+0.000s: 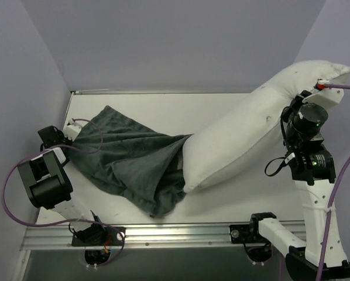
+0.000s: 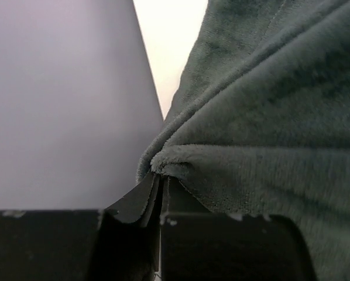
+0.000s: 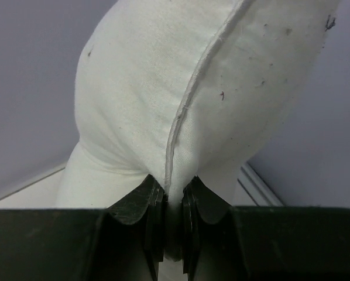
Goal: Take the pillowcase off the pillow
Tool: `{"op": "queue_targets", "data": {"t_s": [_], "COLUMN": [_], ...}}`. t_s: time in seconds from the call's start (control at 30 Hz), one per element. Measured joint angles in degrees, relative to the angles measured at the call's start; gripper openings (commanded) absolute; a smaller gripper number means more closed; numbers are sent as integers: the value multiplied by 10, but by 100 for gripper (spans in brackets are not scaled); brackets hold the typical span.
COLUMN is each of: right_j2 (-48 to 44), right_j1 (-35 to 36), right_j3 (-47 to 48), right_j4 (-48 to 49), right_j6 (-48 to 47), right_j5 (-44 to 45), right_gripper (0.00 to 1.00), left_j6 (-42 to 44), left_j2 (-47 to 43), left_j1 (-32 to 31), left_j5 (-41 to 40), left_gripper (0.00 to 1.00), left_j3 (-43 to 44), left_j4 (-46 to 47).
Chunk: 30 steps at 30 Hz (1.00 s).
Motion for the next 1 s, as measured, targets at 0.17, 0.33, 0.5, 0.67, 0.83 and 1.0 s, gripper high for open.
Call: {"op": "queue_targets", "data": {"t_s": [0.17,0.33,0.5,0.67,0.83,1.0], "right_j2": [30,99,165,306,414,481], "right_j1": [-1,-1,-1,-16,-80,-127], "right_j3": [21,115,132,202,289,423], "right_j4": [-12,-39,-22,-19,-56,-110], "right_j6": [-29,-45,-49,-76,-74,-82], "right_j5": [30,-28,-101,-133,-167,-174], "right_gripper": [0,0,0,0,0,0], "left_j6": [14,24,0,-3,20,23], "left_j2": [0,-9,-32,-26,-17,1], "left_j1": [0,-8,-42,-38,-4,16], "left_j5": [-8,-3,-7,-33,-57,-61], "left_gripper": [2,2,2,2,2,2], "left_j3": [2,6,30,69,70,70], "left_j4": [16,14,-4,11,34,42]}}
